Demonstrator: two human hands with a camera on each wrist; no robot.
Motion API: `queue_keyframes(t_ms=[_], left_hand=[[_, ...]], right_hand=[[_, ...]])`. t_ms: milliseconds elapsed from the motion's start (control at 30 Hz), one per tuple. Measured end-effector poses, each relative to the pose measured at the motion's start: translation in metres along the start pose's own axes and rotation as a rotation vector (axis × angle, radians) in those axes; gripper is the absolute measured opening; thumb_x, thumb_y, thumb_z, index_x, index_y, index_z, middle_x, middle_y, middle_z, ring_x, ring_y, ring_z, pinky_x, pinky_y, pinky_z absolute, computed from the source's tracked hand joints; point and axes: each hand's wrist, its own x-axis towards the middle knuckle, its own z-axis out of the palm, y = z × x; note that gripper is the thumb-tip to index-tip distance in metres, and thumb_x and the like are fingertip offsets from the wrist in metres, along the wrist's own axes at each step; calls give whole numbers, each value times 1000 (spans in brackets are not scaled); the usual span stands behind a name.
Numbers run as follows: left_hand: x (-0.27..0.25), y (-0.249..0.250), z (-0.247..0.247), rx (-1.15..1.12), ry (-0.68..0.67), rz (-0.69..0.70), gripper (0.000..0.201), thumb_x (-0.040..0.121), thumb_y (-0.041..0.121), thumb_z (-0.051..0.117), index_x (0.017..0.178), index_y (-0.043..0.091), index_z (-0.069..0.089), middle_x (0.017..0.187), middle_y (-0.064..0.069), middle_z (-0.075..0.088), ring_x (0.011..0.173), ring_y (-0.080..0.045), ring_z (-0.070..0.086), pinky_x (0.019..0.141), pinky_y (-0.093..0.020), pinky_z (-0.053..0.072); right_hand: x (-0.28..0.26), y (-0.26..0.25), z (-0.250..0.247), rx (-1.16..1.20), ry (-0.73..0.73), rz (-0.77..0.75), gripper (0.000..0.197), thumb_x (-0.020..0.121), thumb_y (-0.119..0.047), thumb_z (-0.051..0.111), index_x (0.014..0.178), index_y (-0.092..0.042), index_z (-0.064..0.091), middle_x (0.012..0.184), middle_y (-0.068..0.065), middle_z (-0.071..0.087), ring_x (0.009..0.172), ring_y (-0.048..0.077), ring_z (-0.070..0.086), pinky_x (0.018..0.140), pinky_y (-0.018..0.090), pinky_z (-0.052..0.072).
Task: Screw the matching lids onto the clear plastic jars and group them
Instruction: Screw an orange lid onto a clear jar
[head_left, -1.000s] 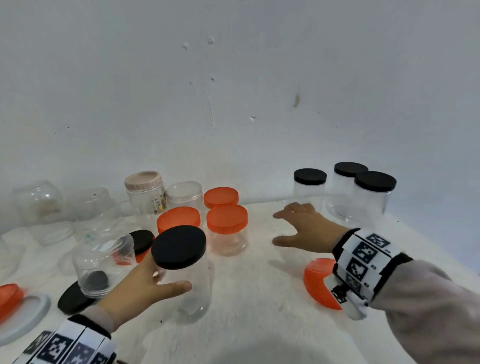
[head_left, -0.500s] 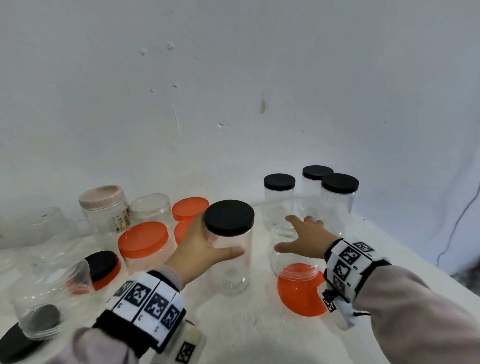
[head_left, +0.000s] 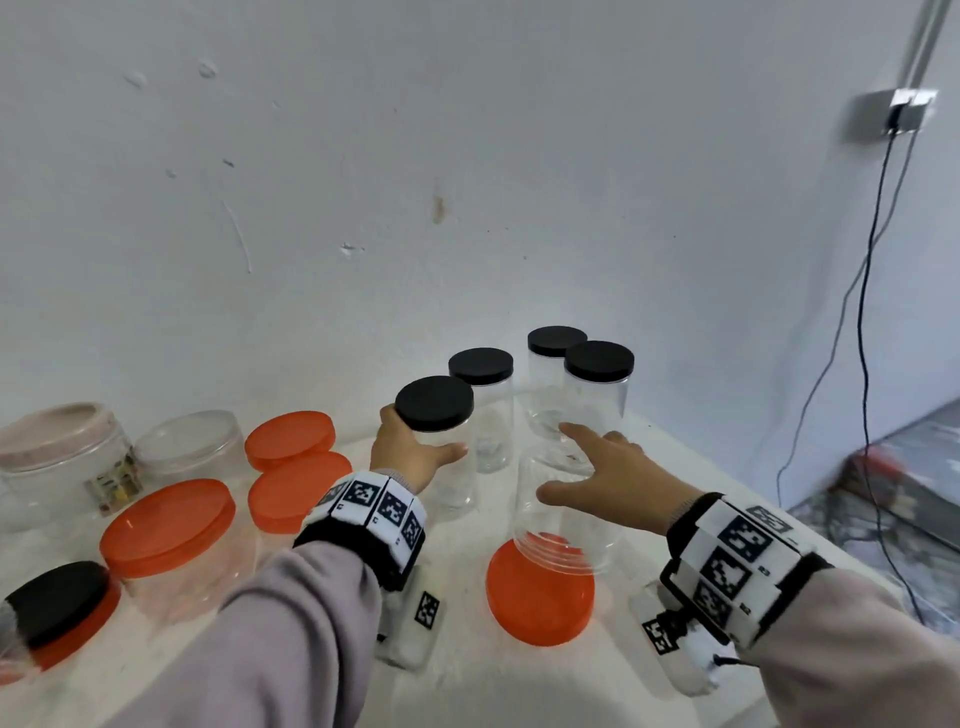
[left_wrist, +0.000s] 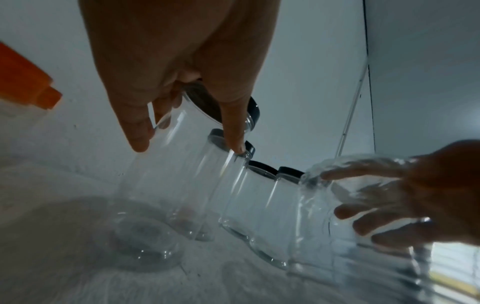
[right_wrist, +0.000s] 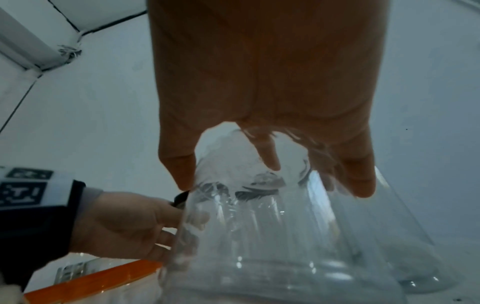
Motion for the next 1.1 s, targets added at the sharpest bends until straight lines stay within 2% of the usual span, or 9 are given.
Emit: queue_keyframes(t_ms=[100, 233, 367, 467, 600, 667, 833, 967, 1100], left_hand=[[3, 2, 7, 22, 11, -14, 81, 74, 20, 81, 134, 2, 31, 136, -12, 47, 125, -29, 46, 87, -26, 33], [5, 8, 11, 60, 42, -15, 80, 77, 17, 78, 138, -2, 28, 140, -17, 42, 128, -31, 42, 96, -31, 35], [-8, 15, 14, 253, 71, 11, 104, 82, 19, 74, 150, 0, -3, 156, -22, 6, 145, -30, 11, 112, -36, 24], [-27, 16, 20, 333, 94, 210, 110, 83, 21, 72, 150, 11, -14, 158, -12, -17, 147, -24, -11, 117, -31, 8], [-56, 13, 36, 597, -27, 543, 97, 88, 36, 63, 152, 17, -9, 158, -2, -21, 142, -17, -26, 113, -28, -6], [-70, 10, 48, 692, -208, 574, 89, 90, 44, 57, 153, 18, -2, 160, 0, -12, 143, -16, -22, 112, -28, -6], [-93, -1, 68, 907, -707, 259, 102, 81, 73, 46, 152, 19, -3, 161, -6, -1, 148, -27, -5, 118, -45, 8], [-103, -11, 67, 1007, -740, 214, 109, 74, 76, 53, 151, 21, -1, 159, -9, 3, 143, -31, 15, 113, -47, 25], [-109, -12, 52, 970, -716, 176, 109, 72, 75, 56, 151, 22, 2, 152, -7, 18, 137, -28, 26, 107, -44, 31]], right_hand=[[-5, 8, -6, 35, 25, 4, 87, 71, -54, 69, 144, -39, 23, 118, -2, 34, 121, 23, 38, 98, 40, 43], [-11, 17, -14, 74, 43, 22, 98, 63, -54, 75, 144, -36, 22, 120, -6, 29, 116, 20, 42, 94, 38, 47], [-16, 27, -18, 71, 26, 47, 114, 56, -55, 79, 147, -32, 15, 124, -4, 25, 114, 21, 43, 94, 38, 48], [-19, 33, -20, 63, 18, 70, 116, 54, -57, 80, 147, -30, 17, 123, -3, 23, 114, 21, 43, 96, 40, 47], [-22, 38, -25, 82, 64, 89, 112, 53, -58, 81, 144, -28, 22, 119, -3, 22, 113, 21, 44, 95, 40, 48], [-23, 41, -28, 95, 100, 98, 108, 55, -56, 82, 141, -25, 24, 115, -4, 22, 112, 21, 42, 94, 39, 47], [-28, 44, -33, 80, 187, 116, 107, 57, -52, 83, 140, -17, 25, 114, -4, 21, 114, 23, 40, 92, 36, 45], [-33, 42, -34, 99, 209, 93, 108, 58, -50, 83, 143, -19, 23, 114, -5, 23, 114, 21, 36, 86, 33, 40], [-38, 36, -33, 173, 147, 46, 111, 56, -44, 86, 143, -37, 17, 114, -3, 24, 115, 24, 40, 94, 38, 45]])
